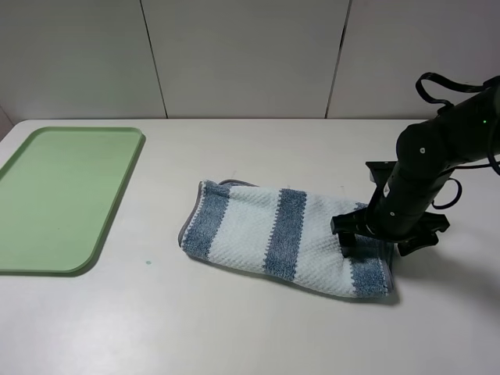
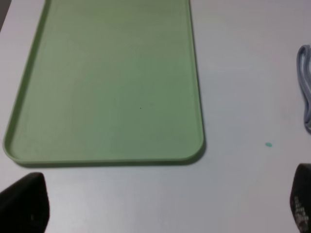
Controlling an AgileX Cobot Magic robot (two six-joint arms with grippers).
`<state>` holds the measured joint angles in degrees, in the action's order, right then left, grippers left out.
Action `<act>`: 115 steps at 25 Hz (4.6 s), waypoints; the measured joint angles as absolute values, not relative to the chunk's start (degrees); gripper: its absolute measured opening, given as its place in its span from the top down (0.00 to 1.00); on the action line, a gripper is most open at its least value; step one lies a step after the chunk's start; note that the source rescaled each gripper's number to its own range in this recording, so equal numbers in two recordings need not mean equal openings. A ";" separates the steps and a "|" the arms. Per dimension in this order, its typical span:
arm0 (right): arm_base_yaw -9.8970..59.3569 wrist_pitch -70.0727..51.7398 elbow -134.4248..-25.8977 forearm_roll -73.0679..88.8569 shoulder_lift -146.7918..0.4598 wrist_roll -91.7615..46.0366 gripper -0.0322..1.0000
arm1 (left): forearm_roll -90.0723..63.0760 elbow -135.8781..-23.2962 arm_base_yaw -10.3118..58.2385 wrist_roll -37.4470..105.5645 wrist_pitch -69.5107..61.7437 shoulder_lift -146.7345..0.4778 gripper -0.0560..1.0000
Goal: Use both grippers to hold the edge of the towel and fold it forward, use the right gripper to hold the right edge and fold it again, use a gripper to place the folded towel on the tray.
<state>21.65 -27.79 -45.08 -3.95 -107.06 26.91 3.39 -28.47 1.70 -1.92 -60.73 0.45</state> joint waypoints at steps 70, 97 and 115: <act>19.50 -61.75 -60.24 -10.97 -88.60 25.43 0.85 | 3.39 -28.47 1.70 -1.92 -60.73 0.45 0.00; 26.79 -61.46 -61.52 -4.62 -88.60 28.51 0.85 | 3.39 -28.47 1.70 -1.92 -60.73 0.45 0.00; 27.96 -61.45 -66.99 -2.09 -96.07 31.22 0.85 | 3.55 -28.47 1.70 -1.92 -60.73 0.45 0.00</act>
